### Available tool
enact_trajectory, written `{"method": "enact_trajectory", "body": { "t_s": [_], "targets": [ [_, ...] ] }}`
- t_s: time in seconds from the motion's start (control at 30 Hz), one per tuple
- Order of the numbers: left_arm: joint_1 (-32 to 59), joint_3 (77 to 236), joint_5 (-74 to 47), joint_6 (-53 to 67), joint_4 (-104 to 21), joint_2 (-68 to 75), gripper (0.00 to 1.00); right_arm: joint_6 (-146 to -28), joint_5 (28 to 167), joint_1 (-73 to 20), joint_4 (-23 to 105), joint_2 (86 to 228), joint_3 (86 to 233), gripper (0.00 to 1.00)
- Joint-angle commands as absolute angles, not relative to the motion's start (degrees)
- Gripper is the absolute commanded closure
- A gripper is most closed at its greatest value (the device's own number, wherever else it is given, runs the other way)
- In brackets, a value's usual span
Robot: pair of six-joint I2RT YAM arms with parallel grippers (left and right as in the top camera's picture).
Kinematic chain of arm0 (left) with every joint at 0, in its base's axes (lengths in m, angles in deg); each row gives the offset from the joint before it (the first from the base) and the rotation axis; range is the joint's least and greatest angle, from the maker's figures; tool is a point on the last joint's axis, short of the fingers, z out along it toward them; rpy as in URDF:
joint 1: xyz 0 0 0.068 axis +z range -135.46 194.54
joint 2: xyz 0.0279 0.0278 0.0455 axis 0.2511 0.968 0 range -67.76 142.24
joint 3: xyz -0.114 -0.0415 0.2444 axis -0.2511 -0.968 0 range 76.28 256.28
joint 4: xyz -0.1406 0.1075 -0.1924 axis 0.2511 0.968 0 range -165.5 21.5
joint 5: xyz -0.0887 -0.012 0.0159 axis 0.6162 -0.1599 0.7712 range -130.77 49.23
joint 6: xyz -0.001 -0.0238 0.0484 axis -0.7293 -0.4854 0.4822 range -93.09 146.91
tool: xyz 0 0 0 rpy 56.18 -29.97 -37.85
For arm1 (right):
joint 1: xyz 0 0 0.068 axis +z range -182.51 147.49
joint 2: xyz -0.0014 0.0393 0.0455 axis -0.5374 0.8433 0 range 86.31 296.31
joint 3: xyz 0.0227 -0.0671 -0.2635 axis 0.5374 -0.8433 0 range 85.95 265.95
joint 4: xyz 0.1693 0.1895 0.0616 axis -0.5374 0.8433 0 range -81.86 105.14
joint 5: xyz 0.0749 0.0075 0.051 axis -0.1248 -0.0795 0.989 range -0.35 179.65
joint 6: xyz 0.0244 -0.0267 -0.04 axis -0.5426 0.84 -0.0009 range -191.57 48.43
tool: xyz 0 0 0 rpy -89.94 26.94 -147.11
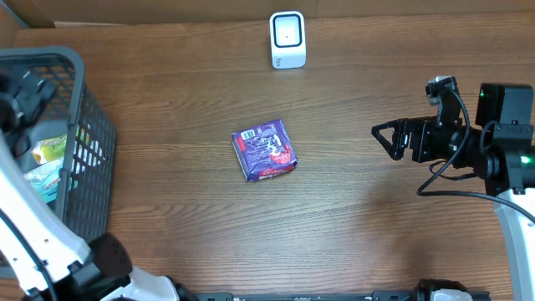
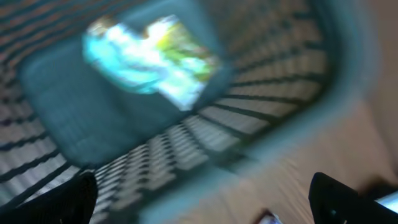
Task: Scan the item barcode
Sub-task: 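Return left gripper to the basket and grasp the mint-green wipes pack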
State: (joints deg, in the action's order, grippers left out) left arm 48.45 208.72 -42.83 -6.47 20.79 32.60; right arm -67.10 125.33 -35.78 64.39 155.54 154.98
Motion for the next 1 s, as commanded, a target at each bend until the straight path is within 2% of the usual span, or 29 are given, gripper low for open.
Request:
{"method": "enact_trajectory", "body": {
  "t_s": [0.0,0.3,0.6,0.97],
  "targets": [
    [52.7,201.5,-46.5,-10.9,19.7,31.9,0.00,-67.3,125.3,-35.5,64.2,155.6,156.4,0.00],
    [56.9,177.4,-49.7,-11.0,2.3,32.0,0.00,-67.3,125.3,-35.5,64.3,155.6,156.4,0.00],
    [58.5,162.3,-49.2,-10.8,-16.4,32.0,0.01,-67.3,125.3,-35.5,64.9,155.6,156.4,0.00],
    [58.6,152.9,-51.5,-10.8,-28.6,32.0,0.16,-67.3,125.3,-35.5,64.9,155.8,156.4,0.00]
  ]
}}
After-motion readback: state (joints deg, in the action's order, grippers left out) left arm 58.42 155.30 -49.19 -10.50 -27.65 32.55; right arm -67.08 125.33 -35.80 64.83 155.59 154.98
